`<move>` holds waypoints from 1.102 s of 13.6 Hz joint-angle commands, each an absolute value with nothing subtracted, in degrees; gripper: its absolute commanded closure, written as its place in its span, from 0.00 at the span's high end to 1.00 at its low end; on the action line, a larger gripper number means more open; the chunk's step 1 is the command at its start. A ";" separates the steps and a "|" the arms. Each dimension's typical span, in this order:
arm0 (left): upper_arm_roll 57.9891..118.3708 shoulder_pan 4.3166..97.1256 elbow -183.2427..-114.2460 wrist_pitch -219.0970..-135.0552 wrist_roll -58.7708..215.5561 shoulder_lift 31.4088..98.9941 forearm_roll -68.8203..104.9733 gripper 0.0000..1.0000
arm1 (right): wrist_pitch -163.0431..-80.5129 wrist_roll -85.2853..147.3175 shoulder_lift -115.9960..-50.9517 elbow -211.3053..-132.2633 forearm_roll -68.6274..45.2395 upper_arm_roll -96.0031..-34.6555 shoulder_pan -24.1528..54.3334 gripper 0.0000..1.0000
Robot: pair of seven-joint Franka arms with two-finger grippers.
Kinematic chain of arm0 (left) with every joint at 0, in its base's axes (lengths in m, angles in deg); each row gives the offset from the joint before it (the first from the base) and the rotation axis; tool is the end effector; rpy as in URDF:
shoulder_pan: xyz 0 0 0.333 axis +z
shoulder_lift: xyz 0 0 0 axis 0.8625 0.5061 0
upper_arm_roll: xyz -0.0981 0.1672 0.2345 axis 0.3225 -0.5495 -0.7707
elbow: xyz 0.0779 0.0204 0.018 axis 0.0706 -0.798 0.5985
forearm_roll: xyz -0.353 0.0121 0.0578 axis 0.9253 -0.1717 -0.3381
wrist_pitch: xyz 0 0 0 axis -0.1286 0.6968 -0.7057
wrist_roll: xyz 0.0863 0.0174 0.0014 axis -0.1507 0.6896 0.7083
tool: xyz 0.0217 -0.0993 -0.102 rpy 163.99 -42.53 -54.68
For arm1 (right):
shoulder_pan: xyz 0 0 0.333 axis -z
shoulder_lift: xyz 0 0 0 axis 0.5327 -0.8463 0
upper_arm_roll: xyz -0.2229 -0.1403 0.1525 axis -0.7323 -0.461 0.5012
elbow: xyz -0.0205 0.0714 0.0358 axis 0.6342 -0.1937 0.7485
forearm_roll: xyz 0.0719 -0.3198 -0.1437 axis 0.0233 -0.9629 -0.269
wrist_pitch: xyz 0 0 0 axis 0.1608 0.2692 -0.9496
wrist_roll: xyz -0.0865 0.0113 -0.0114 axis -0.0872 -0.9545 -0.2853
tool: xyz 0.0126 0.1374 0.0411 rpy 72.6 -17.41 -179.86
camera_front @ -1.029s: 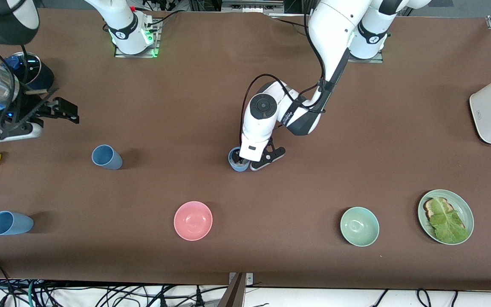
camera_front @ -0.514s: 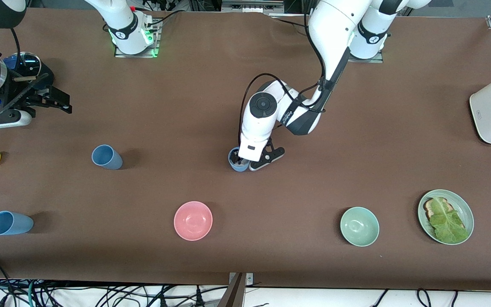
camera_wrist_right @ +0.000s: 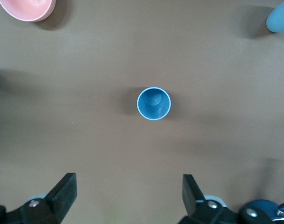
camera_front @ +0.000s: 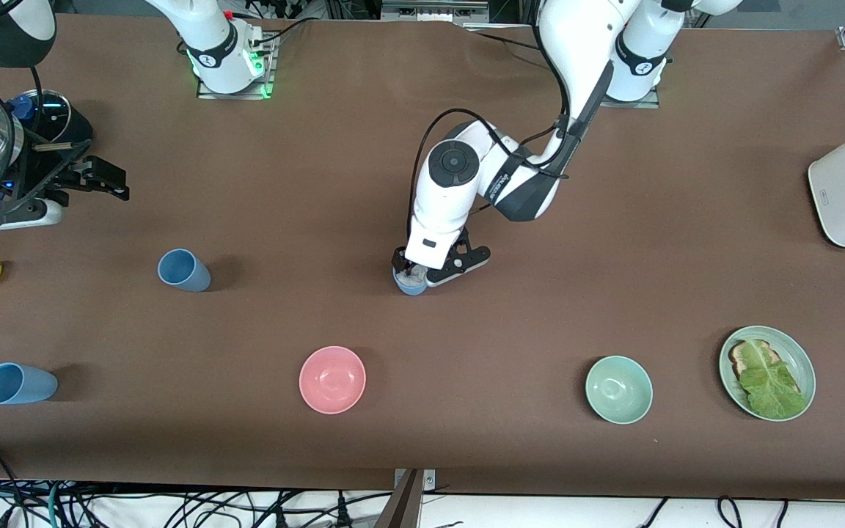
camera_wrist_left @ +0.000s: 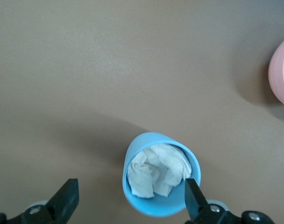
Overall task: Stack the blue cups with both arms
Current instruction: 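Lower the tissue cup onto the table and open the left gripper, then raise the left gripper away while the right gripper reaches the empty cup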
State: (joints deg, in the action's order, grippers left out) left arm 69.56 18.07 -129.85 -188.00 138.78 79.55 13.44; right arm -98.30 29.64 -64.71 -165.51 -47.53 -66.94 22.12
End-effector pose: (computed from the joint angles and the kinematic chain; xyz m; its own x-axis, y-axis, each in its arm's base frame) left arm 0.5281 -0.4685 0.2751 0.8829 0.4695 -0.0074 0.4659 -0.8739 0.1383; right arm 0.5363 0.0330 0.5159 0.9891 0.1147 -0.0926 0.1138 -0.9934 -0.0148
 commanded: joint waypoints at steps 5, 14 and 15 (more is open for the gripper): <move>69.41 22.49 -129.28 -171.12 125.41 69.39 13.30 1.00 | -100.81 31.08 -63.70 -168.12 -48.72 -66.91 22.34 1.00; 69.06 42.69 -129.19 -152.21 83.51 59.45 13.22 1.00 | -112.84 30.91 -63.88 -178.13 -48.72 -66.91 22.34 1.00; 69.06 45.33 -129.19 -151.50 79.02 59.36 13.22 1.00 | -115.12 30.82 -63.96 -179.97 -48.72 -66.91 22.34 1.00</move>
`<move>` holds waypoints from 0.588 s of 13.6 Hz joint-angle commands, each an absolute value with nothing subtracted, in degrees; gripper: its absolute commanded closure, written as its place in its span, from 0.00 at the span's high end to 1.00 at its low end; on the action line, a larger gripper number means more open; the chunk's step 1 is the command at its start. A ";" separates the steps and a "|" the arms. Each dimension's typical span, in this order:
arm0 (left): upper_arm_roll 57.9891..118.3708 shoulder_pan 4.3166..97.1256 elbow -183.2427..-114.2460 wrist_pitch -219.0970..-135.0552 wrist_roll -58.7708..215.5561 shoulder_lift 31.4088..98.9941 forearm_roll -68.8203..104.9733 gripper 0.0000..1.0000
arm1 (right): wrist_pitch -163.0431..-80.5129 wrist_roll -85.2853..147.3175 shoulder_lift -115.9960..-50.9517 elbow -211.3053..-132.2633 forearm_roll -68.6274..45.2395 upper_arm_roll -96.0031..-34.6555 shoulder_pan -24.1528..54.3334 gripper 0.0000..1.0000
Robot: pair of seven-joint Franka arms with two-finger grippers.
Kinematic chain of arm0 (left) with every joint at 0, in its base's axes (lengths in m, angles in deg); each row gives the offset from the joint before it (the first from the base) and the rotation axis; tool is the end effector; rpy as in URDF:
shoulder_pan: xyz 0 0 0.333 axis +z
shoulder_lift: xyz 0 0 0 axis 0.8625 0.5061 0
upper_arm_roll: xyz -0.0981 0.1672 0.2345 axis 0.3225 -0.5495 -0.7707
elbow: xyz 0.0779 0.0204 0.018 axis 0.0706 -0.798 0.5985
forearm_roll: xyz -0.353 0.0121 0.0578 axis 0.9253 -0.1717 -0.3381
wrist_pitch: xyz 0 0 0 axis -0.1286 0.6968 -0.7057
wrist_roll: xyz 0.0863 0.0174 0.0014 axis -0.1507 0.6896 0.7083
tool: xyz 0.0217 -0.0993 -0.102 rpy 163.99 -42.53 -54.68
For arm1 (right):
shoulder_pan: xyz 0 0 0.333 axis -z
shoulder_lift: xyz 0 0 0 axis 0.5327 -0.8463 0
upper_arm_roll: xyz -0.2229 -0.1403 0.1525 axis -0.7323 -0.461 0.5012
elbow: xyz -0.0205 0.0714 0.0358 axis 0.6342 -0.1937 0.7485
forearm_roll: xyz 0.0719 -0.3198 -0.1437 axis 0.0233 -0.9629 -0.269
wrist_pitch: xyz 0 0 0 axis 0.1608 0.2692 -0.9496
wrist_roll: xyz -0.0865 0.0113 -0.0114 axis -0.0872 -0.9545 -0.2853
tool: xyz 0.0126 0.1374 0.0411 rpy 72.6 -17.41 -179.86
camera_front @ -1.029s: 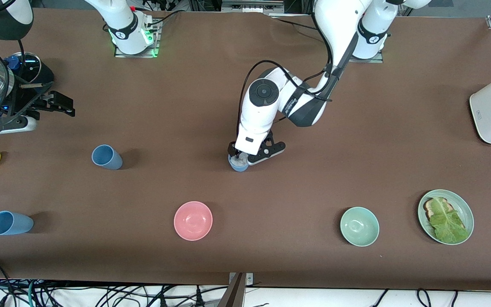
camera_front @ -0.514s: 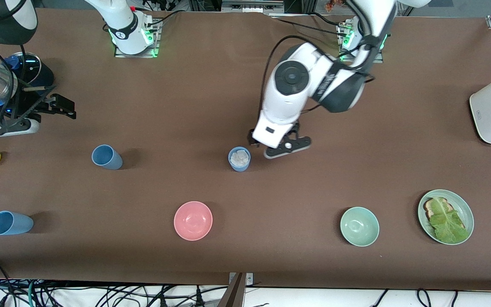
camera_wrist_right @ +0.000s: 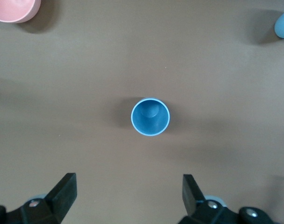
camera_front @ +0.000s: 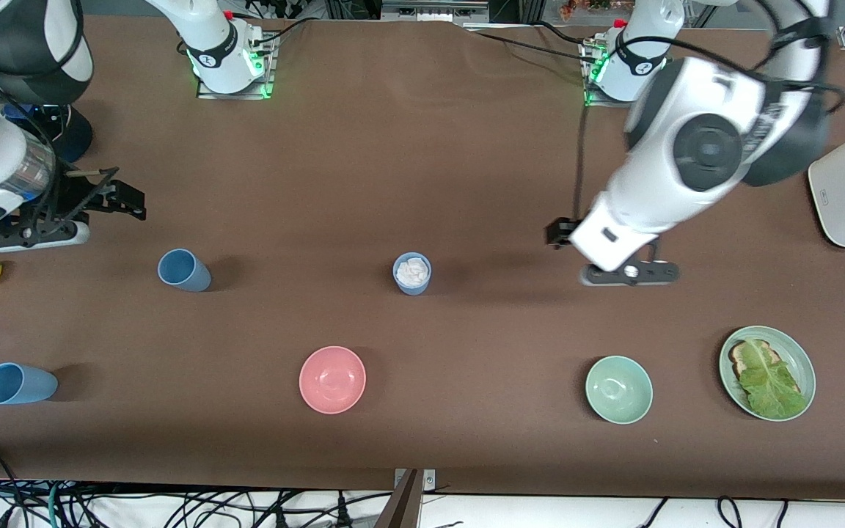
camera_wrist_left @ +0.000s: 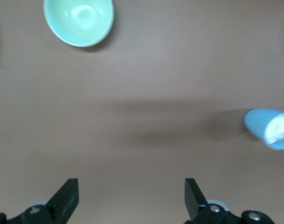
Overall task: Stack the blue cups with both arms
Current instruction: 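Raise the left gripper away while the right gripper reaches the empty cup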
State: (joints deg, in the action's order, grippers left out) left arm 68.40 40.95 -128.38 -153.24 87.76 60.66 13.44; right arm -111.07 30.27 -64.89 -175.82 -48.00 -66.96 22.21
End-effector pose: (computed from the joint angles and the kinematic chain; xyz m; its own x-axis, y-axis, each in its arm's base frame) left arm 0.5823 -0.1926 0.4529 0.9903 -0.0168 -0.1382 -0.0129 -0.9995 0.0286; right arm 0.5444 0.0304 0.4532 0.9911 0.1222 -0.0535 0.1221 -0.9925 -0.0039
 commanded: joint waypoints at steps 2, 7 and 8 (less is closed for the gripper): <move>69.06 49.56 -129.28 -151.14 72.41 58.83 13.04 1.00 | -119.43 30.73 -64.58 -182.79 -48.72 -66.65 22.34 1.00; 68.98 57.91 -130.41 -151.41 69.74 56.29 12.78 1.00 | -131.90 30.56 -67.38 -189.56 -48.72 -66.38 22.26 1.00; 68.98 58.80 -130.42 -151.49 69.74 56.02 12.69 1.00 | -134.45 30.55 -68.52 -190.44 -48.72 -66.30 22.26 1.00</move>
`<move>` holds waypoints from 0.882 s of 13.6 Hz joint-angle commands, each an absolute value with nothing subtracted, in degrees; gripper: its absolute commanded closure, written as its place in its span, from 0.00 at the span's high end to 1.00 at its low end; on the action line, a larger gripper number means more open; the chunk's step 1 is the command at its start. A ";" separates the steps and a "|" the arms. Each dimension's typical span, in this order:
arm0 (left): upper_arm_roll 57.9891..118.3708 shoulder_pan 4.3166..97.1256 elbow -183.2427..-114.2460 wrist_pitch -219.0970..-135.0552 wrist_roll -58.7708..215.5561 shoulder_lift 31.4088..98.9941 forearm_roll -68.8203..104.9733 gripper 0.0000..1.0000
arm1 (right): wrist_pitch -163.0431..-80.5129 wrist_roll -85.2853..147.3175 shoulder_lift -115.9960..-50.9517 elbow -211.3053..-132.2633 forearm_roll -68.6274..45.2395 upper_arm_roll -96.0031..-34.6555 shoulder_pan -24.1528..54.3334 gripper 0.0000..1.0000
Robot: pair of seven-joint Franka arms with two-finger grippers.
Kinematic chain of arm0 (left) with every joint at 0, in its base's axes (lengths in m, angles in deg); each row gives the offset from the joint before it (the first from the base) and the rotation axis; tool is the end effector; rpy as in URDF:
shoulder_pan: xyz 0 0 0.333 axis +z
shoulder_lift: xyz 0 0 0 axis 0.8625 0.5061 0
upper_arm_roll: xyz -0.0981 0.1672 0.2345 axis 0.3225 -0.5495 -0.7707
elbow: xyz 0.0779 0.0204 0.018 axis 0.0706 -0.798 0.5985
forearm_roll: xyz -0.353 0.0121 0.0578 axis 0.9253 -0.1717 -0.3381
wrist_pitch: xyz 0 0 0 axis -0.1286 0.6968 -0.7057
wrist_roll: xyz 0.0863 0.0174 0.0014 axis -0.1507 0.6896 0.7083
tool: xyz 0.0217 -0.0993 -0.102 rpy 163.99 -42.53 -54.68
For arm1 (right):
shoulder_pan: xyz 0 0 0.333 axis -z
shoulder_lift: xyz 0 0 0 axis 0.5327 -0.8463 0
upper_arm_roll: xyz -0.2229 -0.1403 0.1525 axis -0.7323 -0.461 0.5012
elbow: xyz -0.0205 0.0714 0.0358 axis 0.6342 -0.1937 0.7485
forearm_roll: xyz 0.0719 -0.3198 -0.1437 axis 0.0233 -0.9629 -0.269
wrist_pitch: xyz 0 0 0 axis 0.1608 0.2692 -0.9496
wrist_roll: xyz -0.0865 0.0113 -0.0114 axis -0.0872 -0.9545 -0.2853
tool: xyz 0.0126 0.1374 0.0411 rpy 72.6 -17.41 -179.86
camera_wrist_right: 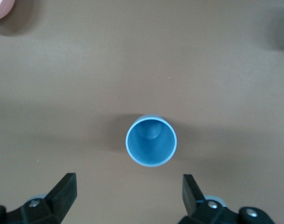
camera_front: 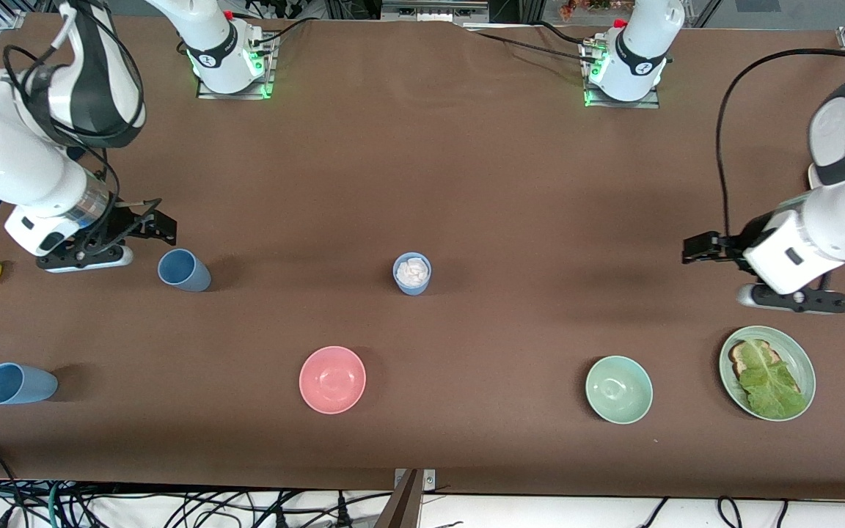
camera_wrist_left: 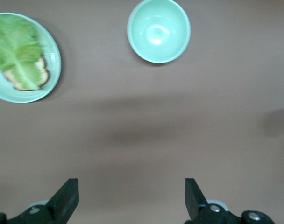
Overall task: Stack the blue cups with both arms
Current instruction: 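Raise the left gripper away while the right gripper reaches the empty cup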
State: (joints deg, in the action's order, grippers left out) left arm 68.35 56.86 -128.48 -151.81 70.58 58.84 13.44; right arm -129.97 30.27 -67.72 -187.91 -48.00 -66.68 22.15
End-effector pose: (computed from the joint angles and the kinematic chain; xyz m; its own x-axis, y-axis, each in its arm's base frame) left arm 0.6046 -0.0250 0.4697 0.9921 -0.0419 -0.1185 -0.0339 -0.9971 0.0688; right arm 0.5497 0.0330 0.3627 0.9919 0.1263 0.0156 0.1262 -0.9920 0.0079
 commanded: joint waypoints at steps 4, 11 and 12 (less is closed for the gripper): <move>68.98 59.51 -131.38 -151.41 69.83 52.07 12.51 1.00 | -139.31 30.29 -71.69 -191.68 -48.72 -66.03 22.26 0.99; 69.42 59.07 -130.69 -146.40 69.39 49.16 12.16 1.00 | -145.46 29.33 -75.48 -193.52 -48.63 -64.80 22.34 0.94; 69.41 59.16 -130.51 -146.31 69.39 48.90 11.55 1.00 | -145.46 29.24 -75.74 -193.78 -48.63 -64.80 22.34 0.94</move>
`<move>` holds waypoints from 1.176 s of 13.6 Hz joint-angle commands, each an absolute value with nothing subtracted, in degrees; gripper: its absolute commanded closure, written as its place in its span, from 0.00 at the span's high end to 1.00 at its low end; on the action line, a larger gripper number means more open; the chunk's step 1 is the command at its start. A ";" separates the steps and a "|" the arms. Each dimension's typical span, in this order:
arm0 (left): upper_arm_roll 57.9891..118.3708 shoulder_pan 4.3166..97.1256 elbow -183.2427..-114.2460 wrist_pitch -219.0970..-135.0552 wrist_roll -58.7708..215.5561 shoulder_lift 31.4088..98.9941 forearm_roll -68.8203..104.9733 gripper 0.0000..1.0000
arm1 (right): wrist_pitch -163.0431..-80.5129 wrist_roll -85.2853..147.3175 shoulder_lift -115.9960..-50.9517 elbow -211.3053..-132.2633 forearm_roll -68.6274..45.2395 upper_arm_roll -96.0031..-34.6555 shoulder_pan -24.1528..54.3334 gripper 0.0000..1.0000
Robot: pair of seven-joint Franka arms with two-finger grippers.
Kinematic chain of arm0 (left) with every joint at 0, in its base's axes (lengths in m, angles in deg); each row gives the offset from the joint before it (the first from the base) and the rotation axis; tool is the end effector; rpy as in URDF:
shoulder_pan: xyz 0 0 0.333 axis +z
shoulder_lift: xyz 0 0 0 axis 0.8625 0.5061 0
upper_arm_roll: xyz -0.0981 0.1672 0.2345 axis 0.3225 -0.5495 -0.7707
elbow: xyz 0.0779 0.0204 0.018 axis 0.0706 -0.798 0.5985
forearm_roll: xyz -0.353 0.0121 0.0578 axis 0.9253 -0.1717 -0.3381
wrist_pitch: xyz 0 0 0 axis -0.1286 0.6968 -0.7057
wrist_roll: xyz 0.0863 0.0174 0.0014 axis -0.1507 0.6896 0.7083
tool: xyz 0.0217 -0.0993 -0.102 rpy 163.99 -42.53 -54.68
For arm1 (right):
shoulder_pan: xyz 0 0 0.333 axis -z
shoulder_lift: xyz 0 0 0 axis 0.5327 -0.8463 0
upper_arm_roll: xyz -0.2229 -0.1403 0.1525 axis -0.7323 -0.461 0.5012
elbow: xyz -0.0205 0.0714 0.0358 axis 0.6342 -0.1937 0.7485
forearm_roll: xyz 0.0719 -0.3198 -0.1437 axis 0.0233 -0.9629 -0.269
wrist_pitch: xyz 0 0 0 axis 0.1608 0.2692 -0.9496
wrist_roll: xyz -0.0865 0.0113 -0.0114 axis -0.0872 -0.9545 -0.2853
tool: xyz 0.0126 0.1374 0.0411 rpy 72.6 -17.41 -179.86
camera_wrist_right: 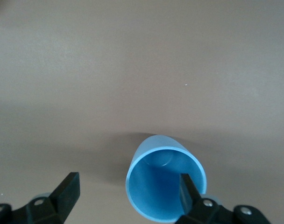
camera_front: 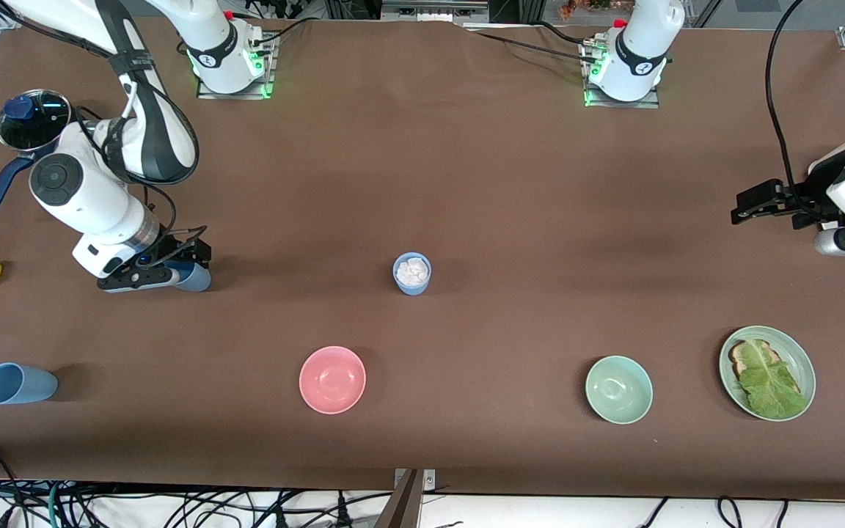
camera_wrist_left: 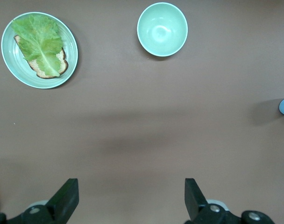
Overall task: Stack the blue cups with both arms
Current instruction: 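Close the right gripper on the rim of the empty blue cup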
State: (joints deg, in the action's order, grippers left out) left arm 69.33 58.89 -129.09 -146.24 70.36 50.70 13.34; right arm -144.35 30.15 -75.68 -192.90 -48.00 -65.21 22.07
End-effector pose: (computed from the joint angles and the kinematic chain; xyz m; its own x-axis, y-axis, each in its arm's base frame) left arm 0.5646 -0.0125 0.5414 0.9959 -0.0344 -0.0840 -0.0282 -0.9968 0.0745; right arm 0.5562 0.0474 0.2726 0.9876 0.1520 0.0400 0.1513 -0.9883 0.0204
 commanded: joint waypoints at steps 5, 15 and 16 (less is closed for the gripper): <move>69.15 60.21 -131.03 -141.14 69.05 46.08 11.46 1.00 | -148.80 29.15 -74.78 -199.06 -48.45 -64.71 22.52 0.94; 68.54 60.39 -130.07 -135.85 69.74 45.29 11.19 1.00 | -149.42 29.24 -74.86 -200.47 -48.36 -64.71 22.87 0.00; 68.36 60.65 -130.42 -134.98 69.74 45.38 11.19 1.00 | -149.25 29.24 -74.69 -200.21 -48.36 -64.71 22.87 0.00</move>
State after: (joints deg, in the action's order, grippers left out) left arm 68.44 60.44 -129.76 -136.36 70.39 46.25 12.46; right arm -148.86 29.99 -76.30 -199.15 -48.00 -65.16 22.32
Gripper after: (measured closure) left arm 0.000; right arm 0.872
